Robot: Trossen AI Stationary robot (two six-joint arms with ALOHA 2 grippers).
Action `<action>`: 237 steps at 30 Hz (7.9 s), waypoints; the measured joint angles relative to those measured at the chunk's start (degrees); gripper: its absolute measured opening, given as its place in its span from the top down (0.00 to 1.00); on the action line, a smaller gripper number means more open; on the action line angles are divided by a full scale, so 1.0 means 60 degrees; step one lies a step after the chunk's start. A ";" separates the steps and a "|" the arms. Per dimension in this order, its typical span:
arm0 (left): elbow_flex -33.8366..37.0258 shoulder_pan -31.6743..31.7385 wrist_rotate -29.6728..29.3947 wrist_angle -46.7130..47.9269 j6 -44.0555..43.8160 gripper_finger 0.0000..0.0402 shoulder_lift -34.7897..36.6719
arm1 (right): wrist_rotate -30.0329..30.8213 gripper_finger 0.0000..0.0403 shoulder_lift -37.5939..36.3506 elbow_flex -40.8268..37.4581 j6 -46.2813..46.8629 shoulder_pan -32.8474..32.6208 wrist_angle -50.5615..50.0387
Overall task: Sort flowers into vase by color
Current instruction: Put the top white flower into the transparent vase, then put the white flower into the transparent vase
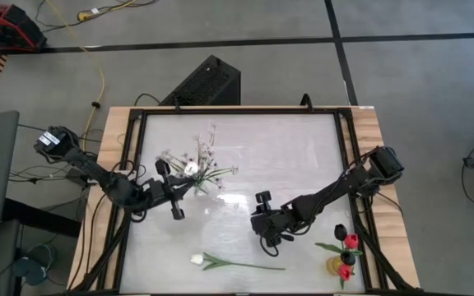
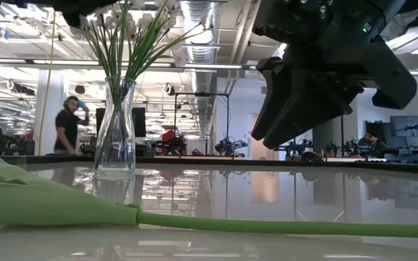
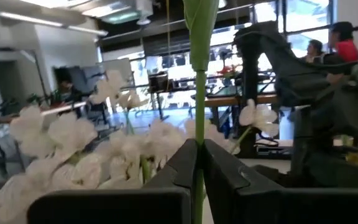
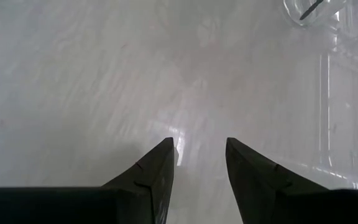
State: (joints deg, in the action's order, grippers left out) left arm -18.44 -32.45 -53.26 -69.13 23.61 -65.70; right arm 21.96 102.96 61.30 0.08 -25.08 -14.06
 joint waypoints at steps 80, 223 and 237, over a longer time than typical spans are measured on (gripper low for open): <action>0.0270 -0.3672 -0.2957 0.9661 -1.0802 0.59 0.0205 | -0.2932 0.96 0.1066 0.8346 0.1256 0.6459 -0.1265; 0.0259 -0.1636 0.3174 0.2139 -0.4402 0.59 -0.2003 | -0.2671 0.52 0.0850 0.1257 0.7233 -0.1642 -0.1023; 0.0255 -0.1636 0.3167 0.2190 -0.4446 0.59 -0.2003 | -0.3291 0.55 -0.1468 0.1274 0.6233 -0.0687 -0.3069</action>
State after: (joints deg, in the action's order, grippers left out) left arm -16.91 -42.26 -34.26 -55.99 -3.07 -77.71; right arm 2.21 94.15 68.94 37.47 -29.20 -32.48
